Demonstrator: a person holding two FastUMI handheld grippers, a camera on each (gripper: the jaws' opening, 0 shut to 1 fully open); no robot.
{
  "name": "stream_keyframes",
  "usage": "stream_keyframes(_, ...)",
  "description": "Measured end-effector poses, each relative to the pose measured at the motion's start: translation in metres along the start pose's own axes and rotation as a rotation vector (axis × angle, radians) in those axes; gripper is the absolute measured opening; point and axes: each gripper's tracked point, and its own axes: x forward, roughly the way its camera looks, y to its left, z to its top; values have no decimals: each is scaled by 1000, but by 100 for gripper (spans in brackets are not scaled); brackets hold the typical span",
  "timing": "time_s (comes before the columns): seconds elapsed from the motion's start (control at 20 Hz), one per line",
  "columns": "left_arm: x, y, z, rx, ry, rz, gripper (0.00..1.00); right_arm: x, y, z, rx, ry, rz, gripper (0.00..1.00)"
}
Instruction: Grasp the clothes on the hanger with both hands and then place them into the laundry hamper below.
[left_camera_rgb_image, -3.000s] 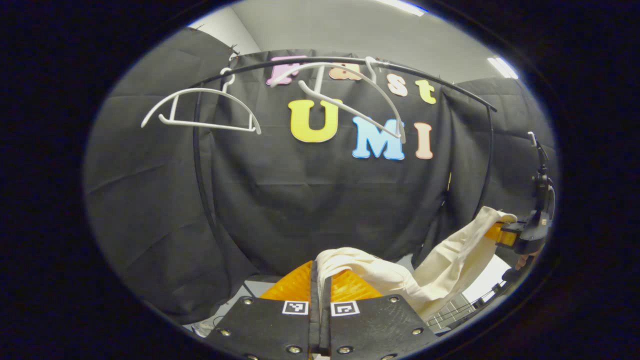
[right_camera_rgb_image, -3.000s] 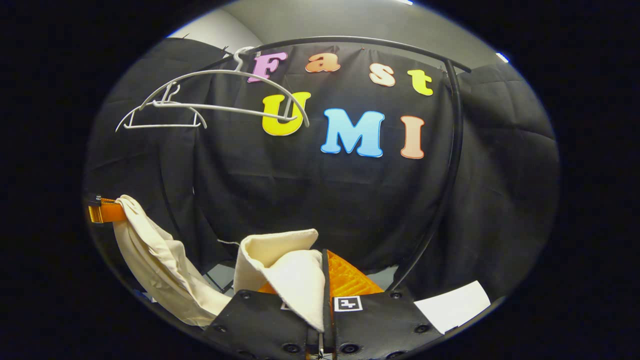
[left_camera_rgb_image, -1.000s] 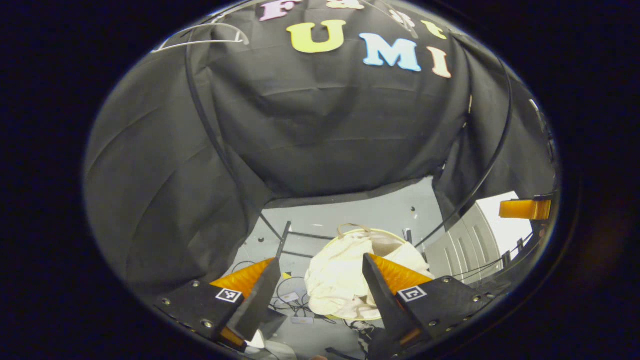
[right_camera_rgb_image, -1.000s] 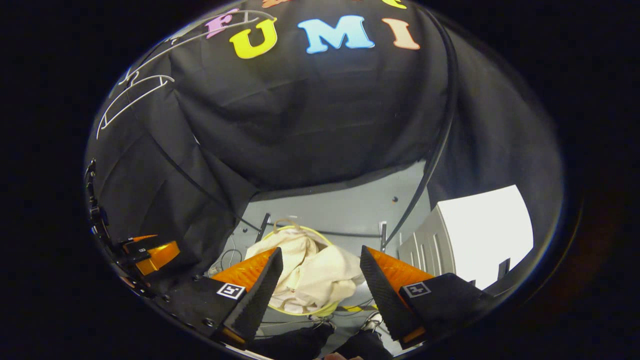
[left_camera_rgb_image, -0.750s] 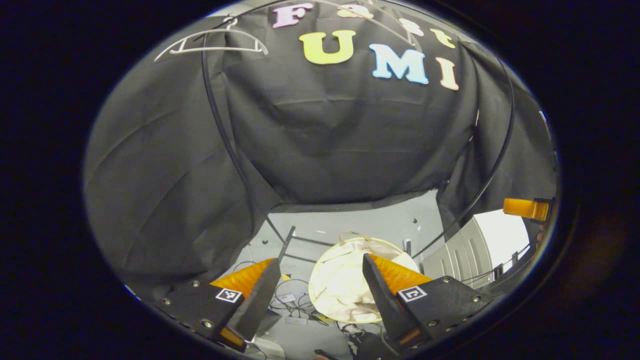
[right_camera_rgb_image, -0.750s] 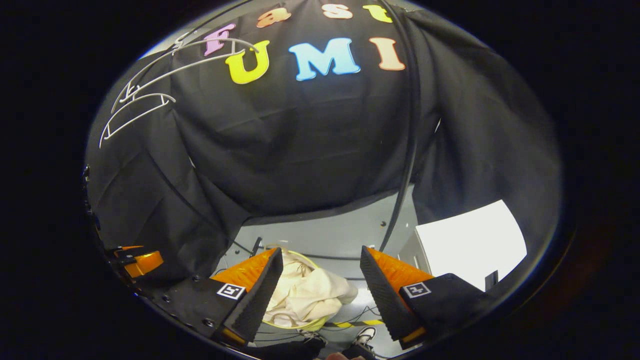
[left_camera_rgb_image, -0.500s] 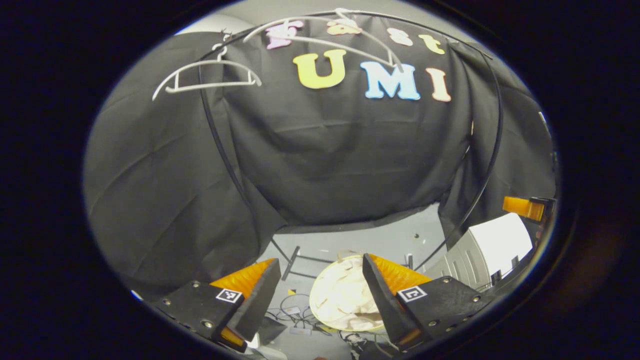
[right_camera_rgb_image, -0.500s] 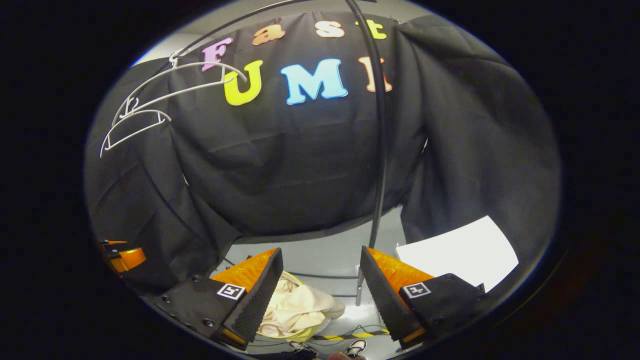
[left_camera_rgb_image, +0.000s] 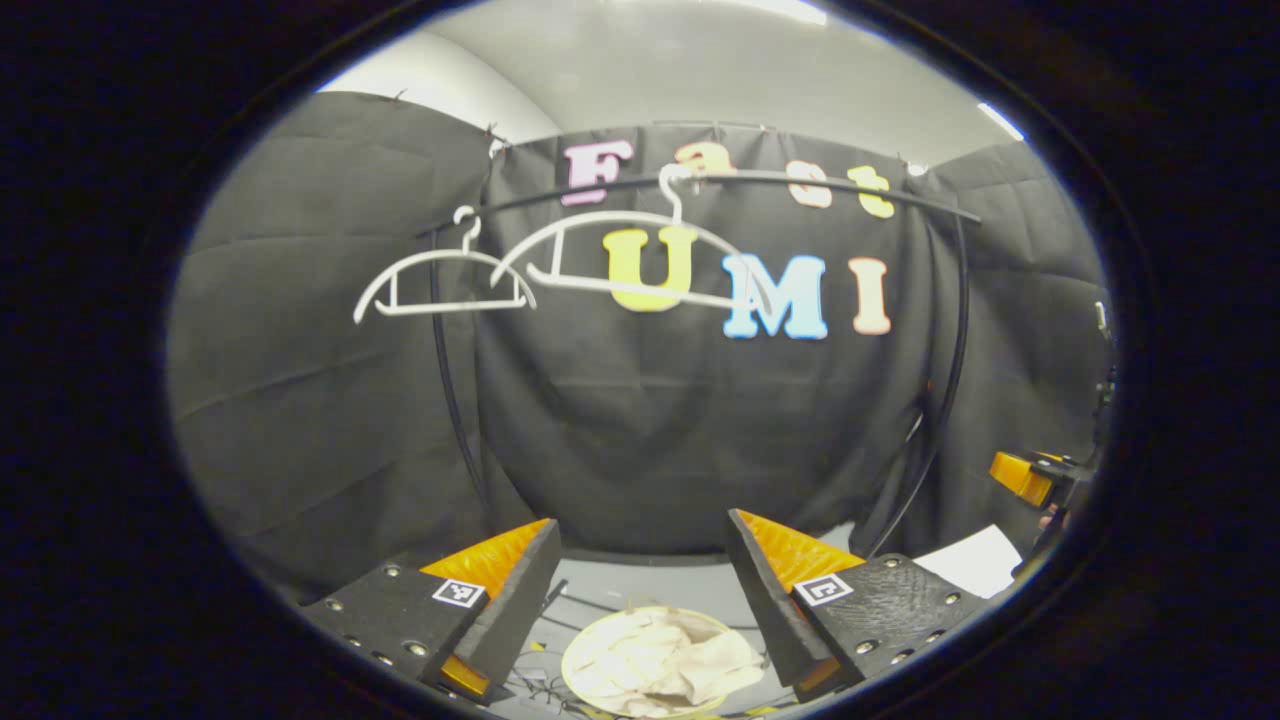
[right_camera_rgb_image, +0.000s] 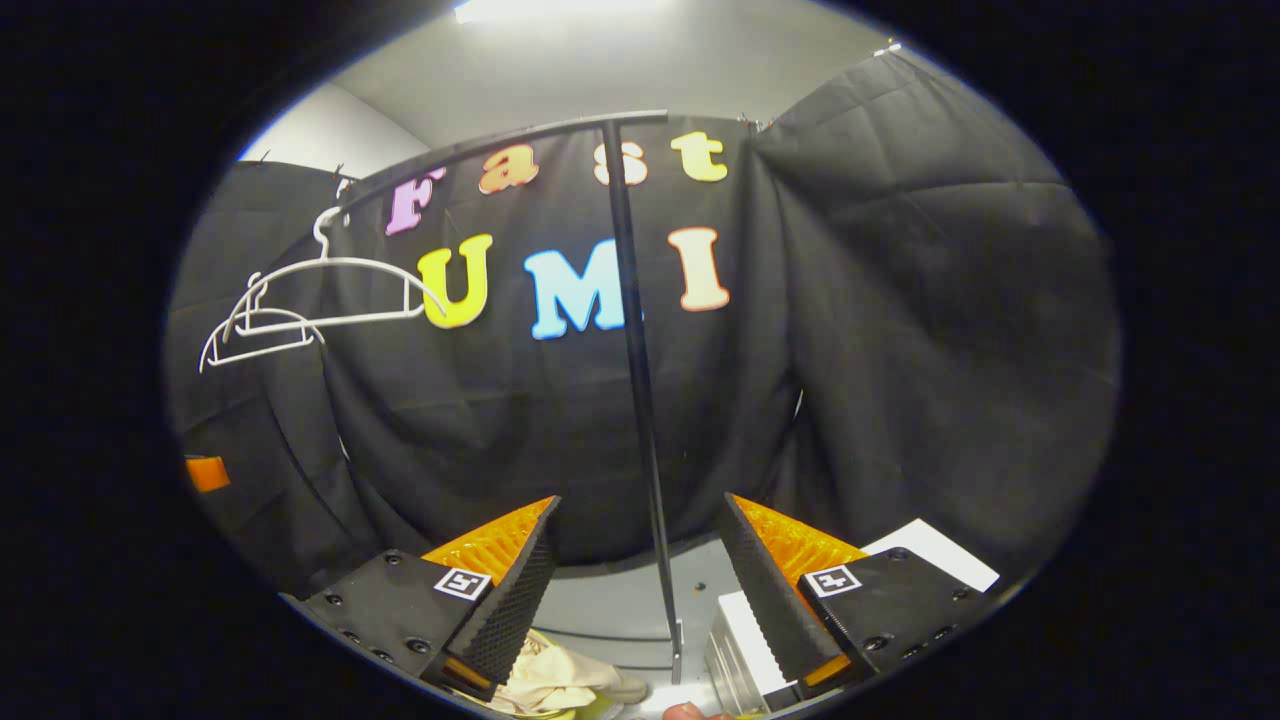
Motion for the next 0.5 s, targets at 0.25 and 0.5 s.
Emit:
stream_keyframes(0.25,-36,-19,104,-26,-252,-2,96,-11,-20,77,15,-204,-36,98)
stream_keyframes(0.5,-35,-27,157,-66,-344,-54,96,-31,-12,114,62,-312,-56,98)
